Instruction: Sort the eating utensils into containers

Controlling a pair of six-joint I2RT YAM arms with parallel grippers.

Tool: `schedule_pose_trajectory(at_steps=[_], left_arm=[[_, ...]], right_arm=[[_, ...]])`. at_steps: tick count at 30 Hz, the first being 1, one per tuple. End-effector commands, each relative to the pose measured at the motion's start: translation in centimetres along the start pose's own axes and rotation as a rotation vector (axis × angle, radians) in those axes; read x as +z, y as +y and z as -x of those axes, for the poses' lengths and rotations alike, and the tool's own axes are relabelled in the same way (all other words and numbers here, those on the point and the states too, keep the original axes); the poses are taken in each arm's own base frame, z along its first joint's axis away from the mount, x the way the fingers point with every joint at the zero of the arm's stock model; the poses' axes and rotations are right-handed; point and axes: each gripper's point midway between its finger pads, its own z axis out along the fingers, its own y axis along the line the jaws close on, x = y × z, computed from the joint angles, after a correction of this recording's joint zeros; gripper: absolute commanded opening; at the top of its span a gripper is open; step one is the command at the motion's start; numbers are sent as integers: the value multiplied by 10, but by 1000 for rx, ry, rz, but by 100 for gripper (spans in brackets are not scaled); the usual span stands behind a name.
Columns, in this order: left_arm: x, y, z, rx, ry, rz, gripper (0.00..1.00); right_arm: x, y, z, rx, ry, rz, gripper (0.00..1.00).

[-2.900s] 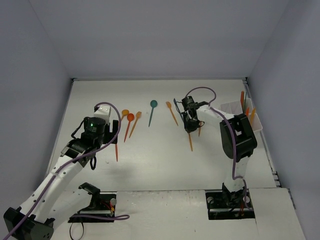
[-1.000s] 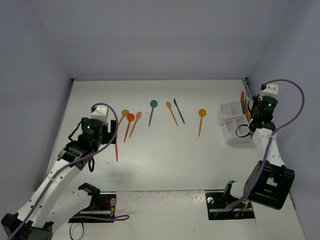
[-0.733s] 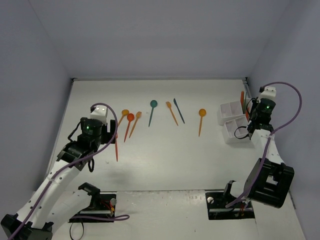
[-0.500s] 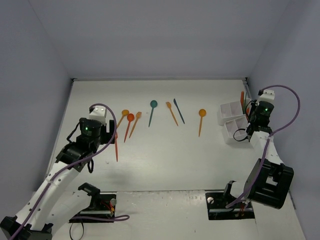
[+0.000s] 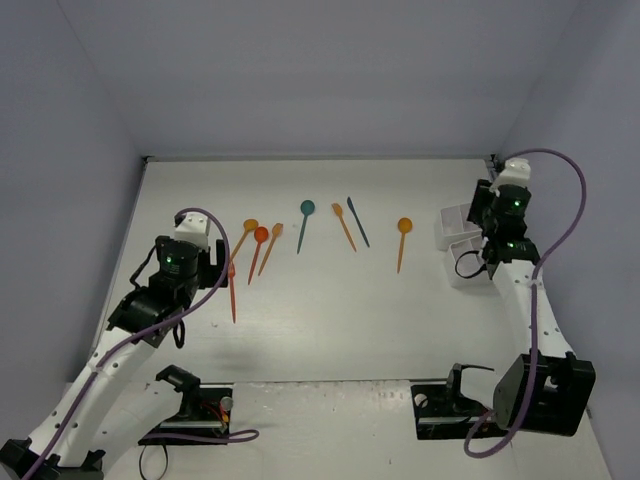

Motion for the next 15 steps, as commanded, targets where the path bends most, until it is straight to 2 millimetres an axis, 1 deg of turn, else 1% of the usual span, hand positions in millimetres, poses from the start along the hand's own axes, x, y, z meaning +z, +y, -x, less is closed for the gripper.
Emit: schedule_pose_trajectory(at_steps=[1, 2, 4, 8, 9, 11, 13, 14, 15], left_arm=[[3, 2, 15, -9, -44, 14, 80], [3, 1, 15, -9, -43, 13, 80], [5, 1, 14, -5, -34, 16, 80], [9, 0, 12, 1, -22, 19, 80], [10, 0, 11, 2, -19, 21, 80], [11, 0, 10, 4, -14, 23, 80], [11, 0, 9, 4, -13, 25, 80], [12, 0, 8, 4, -12, 25, 80], [12, 0, 8, 4, -11, 25, 80]], right_arm=[[-3, 86, 16, -23, 61, 232, 46], [-3, 98, 15, -11, 71, 256, 46], [-5, 135, -7, -39, 161, 351, 46], [-2, 182, -40, -51, 285, 474, 46], [-1, 197, -51, -66, 322, 510, 46], [3, 215, -76, -89, 399, 554, 46], [5, 228, -83, -107, 421, 575, 46], [7, 236, -94, -126, 448, 584, 46], [12, 240, -106, -138, 477, 585, 46]])
